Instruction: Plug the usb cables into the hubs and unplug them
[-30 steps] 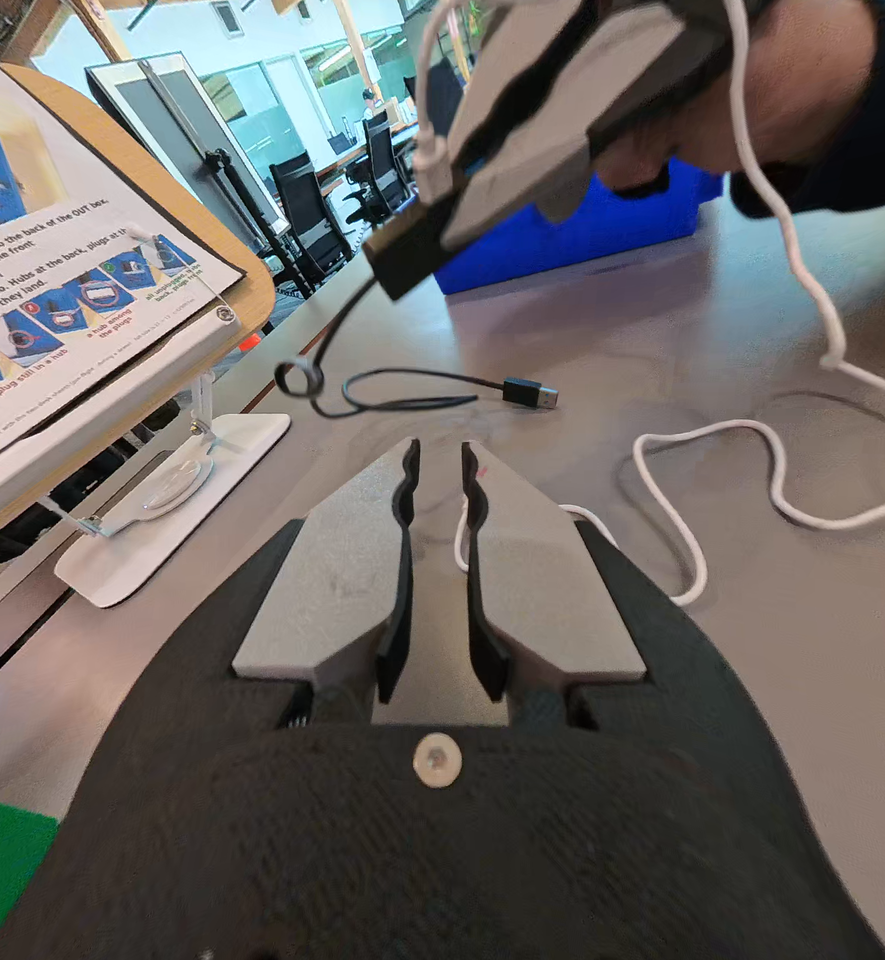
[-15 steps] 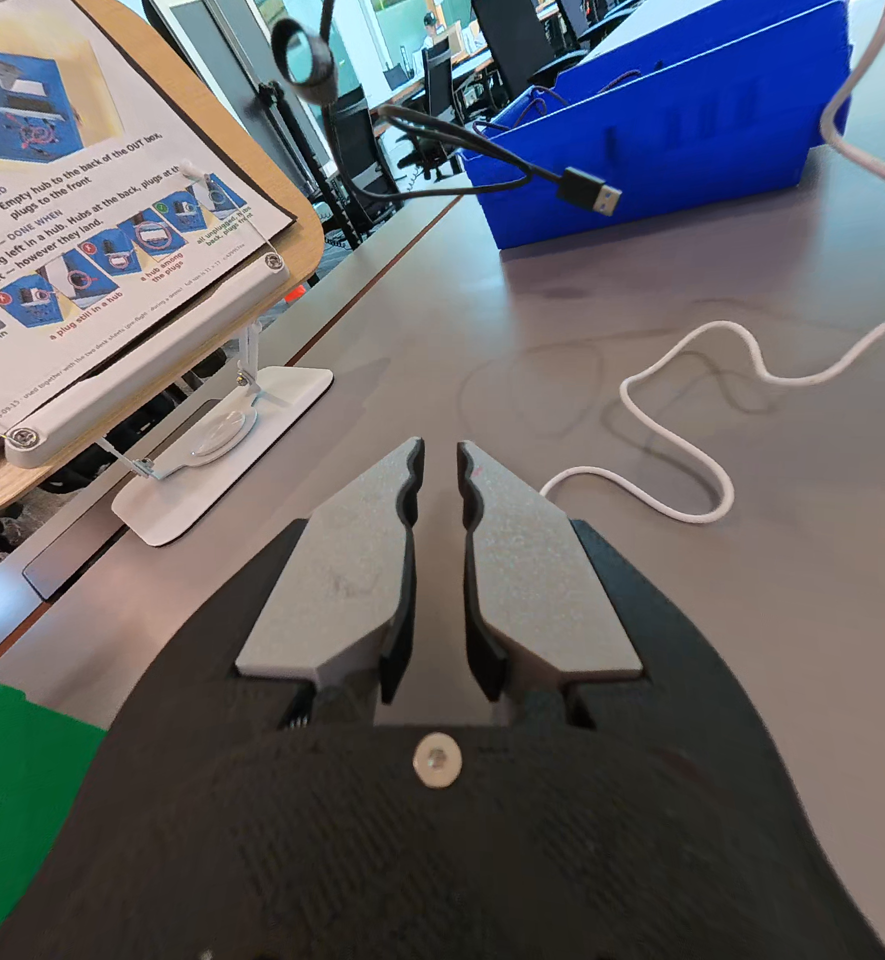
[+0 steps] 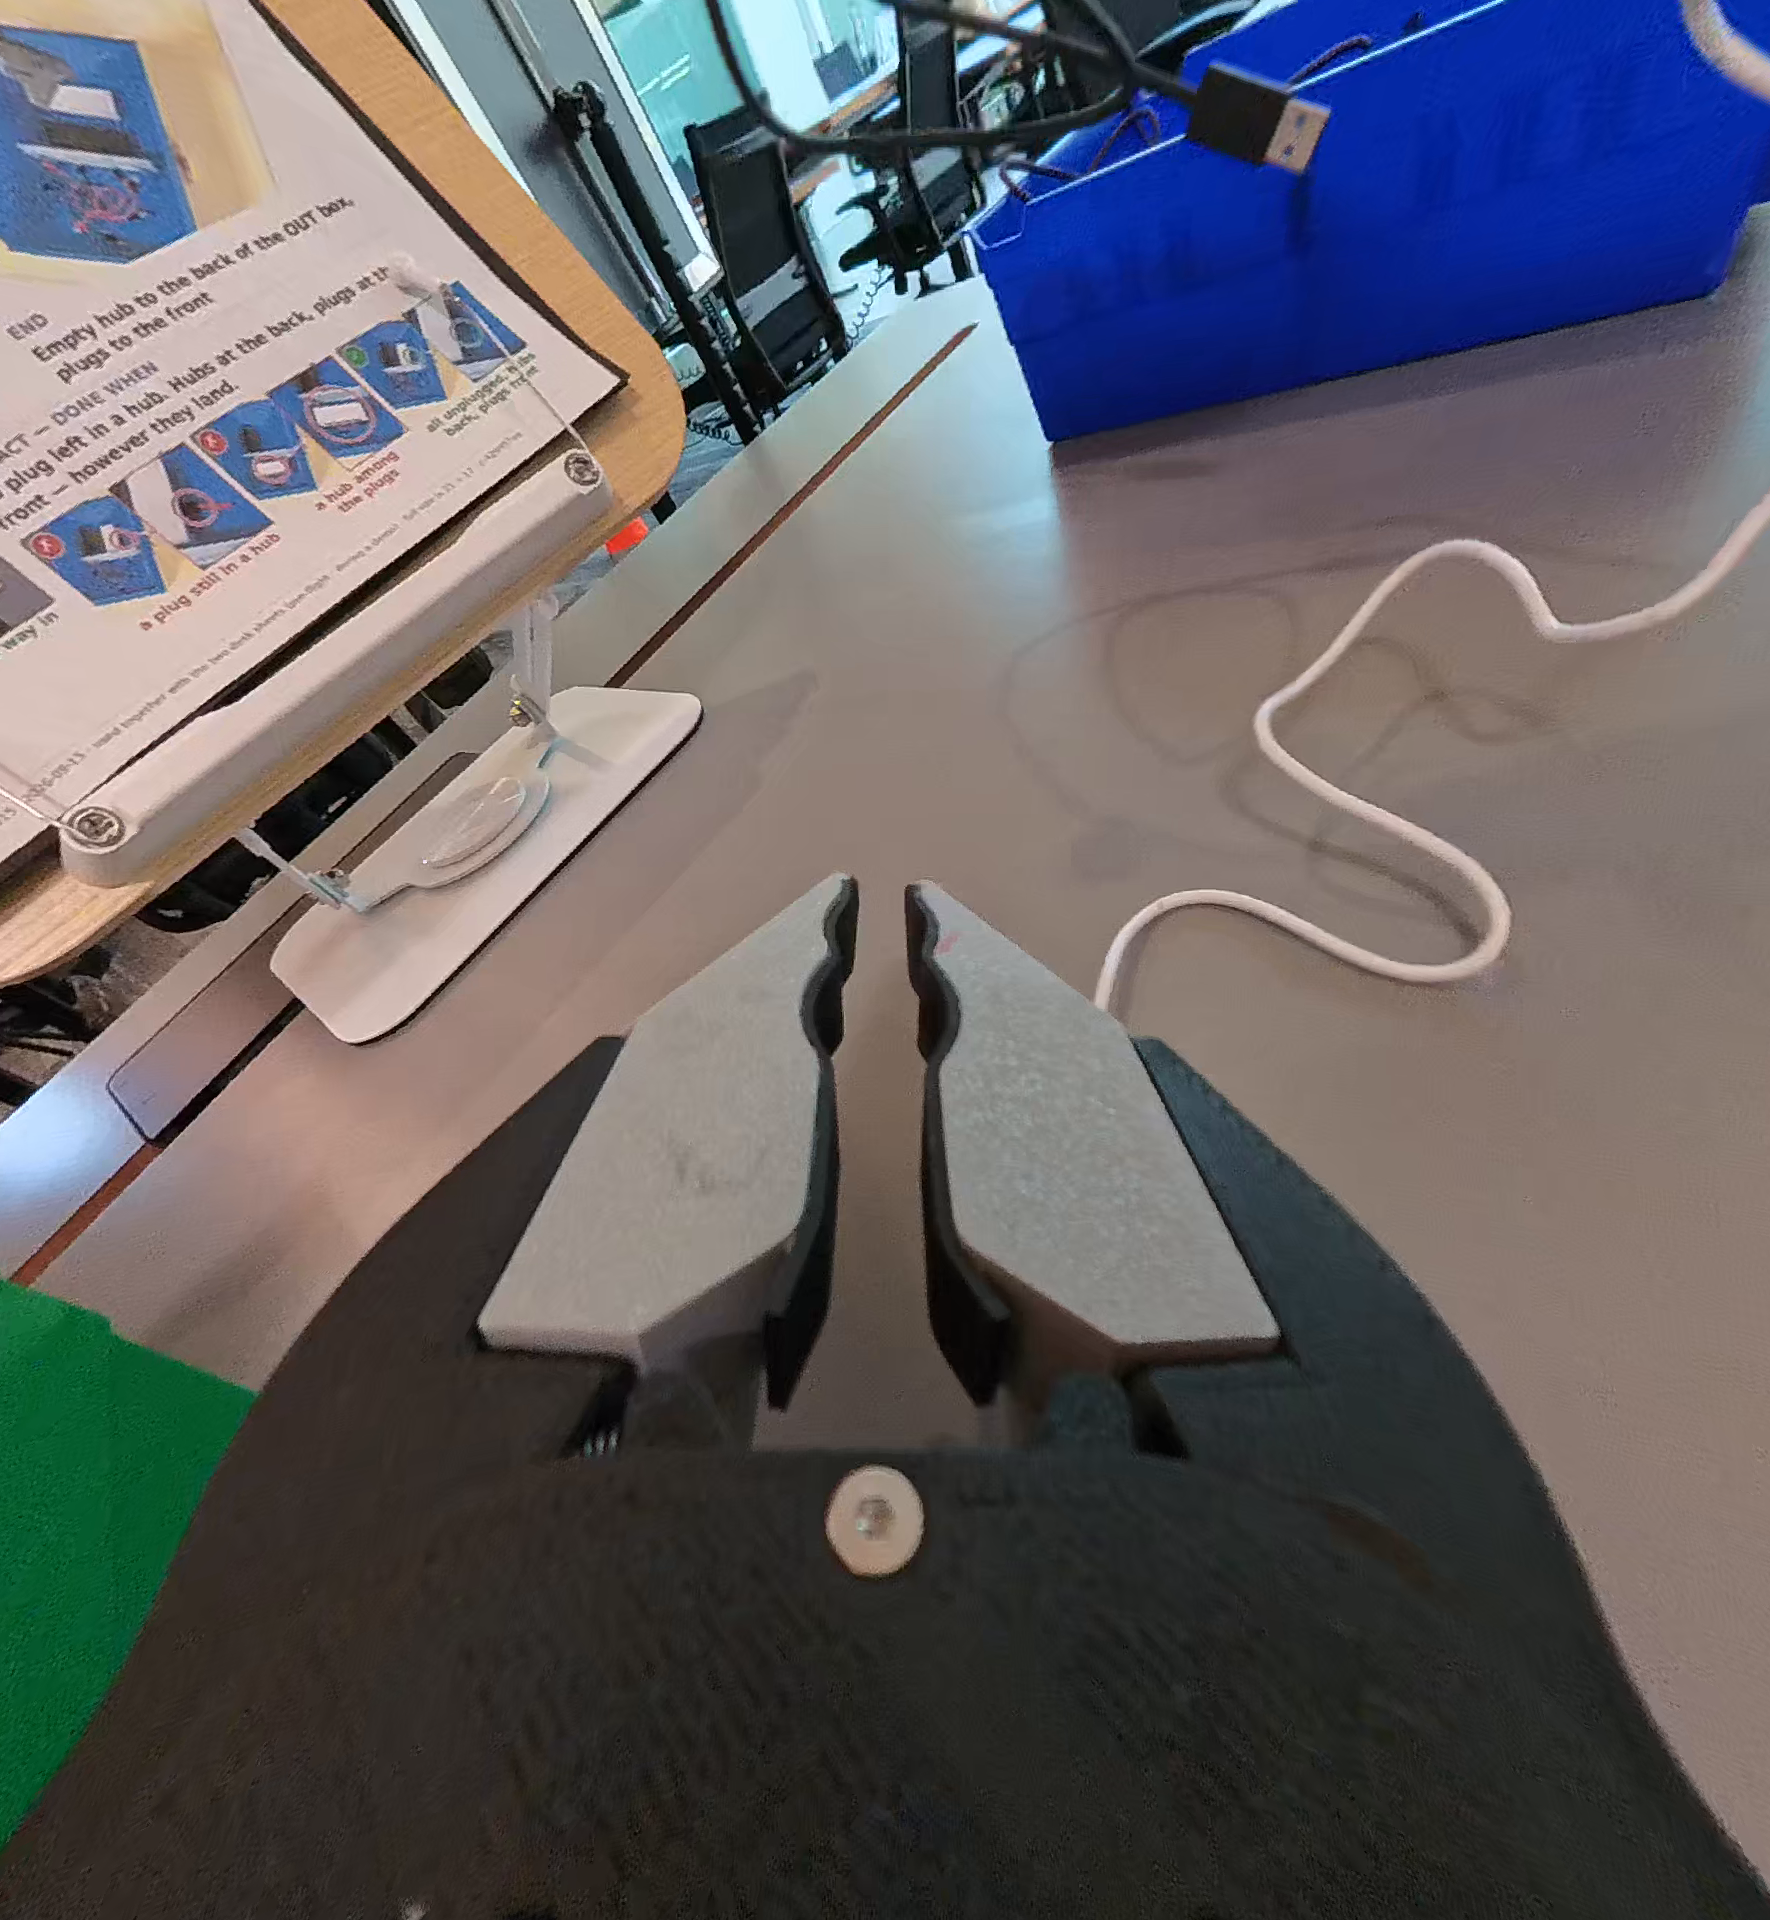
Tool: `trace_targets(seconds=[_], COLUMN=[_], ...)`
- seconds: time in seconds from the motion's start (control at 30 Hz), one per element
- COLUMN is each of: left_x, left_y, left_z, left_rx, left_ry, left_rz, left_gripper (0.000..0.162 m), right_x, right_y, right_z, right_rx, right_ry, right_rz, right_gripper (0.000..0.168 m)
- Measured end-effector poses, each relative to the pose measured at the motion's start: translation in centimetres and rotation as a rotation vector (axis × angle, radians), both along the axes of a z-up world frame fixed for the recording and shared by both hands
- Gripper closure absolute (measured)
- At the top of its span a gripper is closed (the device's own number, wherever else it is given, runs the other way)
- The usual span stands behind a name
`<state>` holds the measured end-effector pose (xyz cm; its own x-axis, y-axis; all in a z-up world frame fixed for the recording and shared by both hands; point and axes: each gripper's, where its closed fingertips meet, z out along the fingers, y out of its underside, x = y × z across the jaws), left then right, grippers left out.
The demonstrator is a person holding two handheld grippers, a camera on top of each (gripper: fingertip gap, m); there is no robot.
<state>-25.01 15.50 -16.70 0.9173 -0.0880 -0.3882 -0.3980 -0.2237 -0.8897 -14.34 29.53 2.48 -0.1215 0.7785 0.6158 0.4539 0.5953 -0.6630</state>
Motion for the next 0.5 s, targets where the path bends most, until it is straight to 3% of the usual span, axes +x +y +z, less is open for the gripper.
trace_targets(seconds=[0.5], left_x=[-0.8], left_y=[0.0], left_z=[-0.4], left_rx=[-0.027], left_ry=[0.013], left_rz=[0.050], left_gripper=[0.159], right_x=[2.6], right_y=[5.7], right_z=[4.9], right_rx=[0.010], right_ry=[0.052], right_rz=[-0.143], right_gripper=[0.160])
